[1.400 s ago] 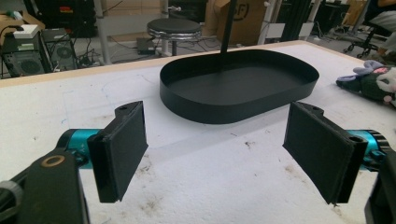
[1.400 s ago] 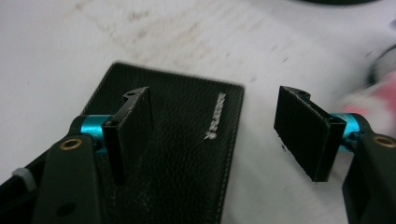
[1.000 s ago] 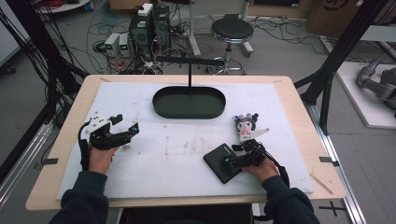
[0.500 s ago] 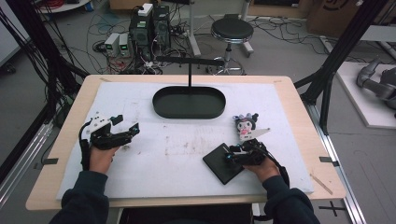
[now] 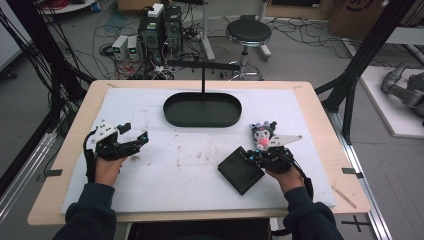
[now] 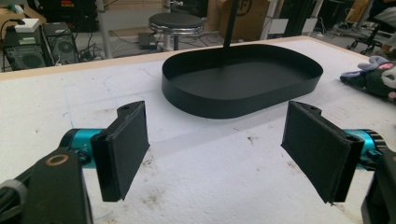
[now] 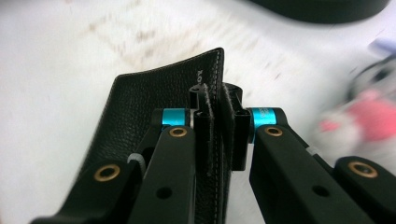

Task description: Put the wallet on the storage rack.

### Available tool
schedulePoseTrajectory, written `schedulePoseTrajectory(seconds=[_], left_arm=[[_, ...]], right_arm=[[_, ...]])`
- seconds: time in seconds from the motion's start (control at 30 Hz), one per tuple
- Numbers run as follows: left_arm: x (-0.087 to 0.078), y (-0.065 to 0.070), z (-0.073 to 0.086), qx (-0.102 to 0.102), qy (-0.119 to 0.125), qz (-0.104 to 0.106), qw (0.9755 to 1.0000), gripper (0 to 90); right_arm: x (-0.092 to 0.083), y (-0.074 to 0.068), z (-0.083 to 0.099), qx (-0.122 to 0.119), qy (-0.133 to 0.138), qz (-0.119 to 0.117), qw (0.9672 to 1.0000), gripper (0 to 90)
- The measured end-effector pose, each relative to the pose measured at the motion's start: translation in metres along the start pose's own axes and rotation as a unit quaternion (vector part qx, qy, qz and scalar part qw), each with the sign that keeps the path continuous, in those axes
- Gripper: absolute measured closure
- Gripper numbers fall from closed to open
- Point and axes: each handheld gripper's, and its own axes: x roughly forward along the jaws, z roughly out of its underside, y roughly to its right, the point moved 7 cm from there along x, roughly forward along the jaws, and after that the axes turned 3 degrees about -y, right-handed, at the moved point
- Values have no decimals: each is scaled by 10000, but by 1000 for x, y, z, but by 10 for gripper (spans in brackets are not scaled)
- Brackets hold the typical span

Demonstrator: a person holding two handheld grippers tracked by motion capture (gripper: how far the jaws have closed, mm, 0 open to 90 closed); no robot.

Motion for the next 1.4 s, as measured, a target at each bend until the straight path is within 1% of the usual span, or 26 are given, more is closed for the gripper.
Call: schedulePoseTrajectory(seconds=[0.03, 0.07, 0.2, 0.27, 0.37, 0.43, 0.47, 0.5, 0.53, 0.57, 0.63, 0.73, 0.8, 0.9, 1.0, 1.1, 1.17, 1.3, 1.33, 1.37, 1.4], left_arm=[[0, 0, 0, 5, 0, 11, 10000, 224], [0, 0, 0, -4, 3, 7, 10000, 224], [-1, -1, 0, -35, 12, 3, 10000, 224], [-1, -2, 0, -48, 20, -3, 10000, 224], [-1, -2, 0, -49, 24, -5, 10000, 225], [-1, -2, 0, -60, 26, -14, 10000, 225], [-1, -2, -1, -61, 33, -23, 10000, 225], [-1, -2, -1, -61, 33, -23, 10000, 225], [-1, -2, -1, -50, 36, -24, 10000, 225], [-1, -2, -1, -51, 37, -20, 10000, 226], [-1, -3, -1, -52, 32, -19, 10000, 226], [-1, -2, -1, -52, 37, -17, 10000, 226], [-2, -3, -1, -60, 33, -8, 10000, 226], [-2, -2, -1, -81, 44, -10, 10000, 226], [-2, -2, -1, -61, 34, -13, 10000, 226], [-2, -2, -1, -68, 41, -12, 10000, 226], [-2, -2, -1, -80, 46, -8, 10000, 226], [-2, -2, -1, -58, 27, -7, 10000, 226], [-2, -2, -1, -56, 27, -8, 10000, 226], [-2, -2, -1, -69, 33, -2, 10000, 226], [-2, -2, -1, -70, 31, -8, 10000, 226]], right_arm=[[0, 0, 0, 0, 0, 0, 10000, 851], [-7, 4, -5, 20, 158, 77, 9998, 853], [-20, 9, -16, 15, 441, 338, 9985, 858], [-26, 10, -24, -48, 579, 476, 9972, 862], [-32, 7, -35, -195, 650, 628, 9957, 868], [-32, 3, -42, -380, 580, 711, 9951, 872], [-29, 0, -45, -457, 548, 708, 9949, 873], [-29, 0, -45, -457, 548, 708, 9949, 873], [-26, -4, -47, -490, 507, 669, 9953, 874], [-19, -12, -53, -604, 448, 563, 9956, 876], [-13, -17, -57, -681, 397, 498, 9956, 876], [-4, -28, -63, -828, 290, 294, 9957, 877], [1, -34, -65, -961, 228, 204, 9949, 878], [8, -42, -66, -1055, 131, 51, 9943, 879], [16, -46, -67, -1142, 16, -8, 9935, 879], [20, -46, -69, -1212, 4, -2, 9926, 879], [19, -44, -68, -1169, -26, 28, 9931, 877], [18, -42, -66, -1105, 33, -19, 9939, 868], [17, -42, -66, -1134, 73, -29, 9935, 848], [16, -42, -67, -1151, 124, -2, 9933, 804], [15, -42, -68, -1114, 171, 25, 9936, 750]])
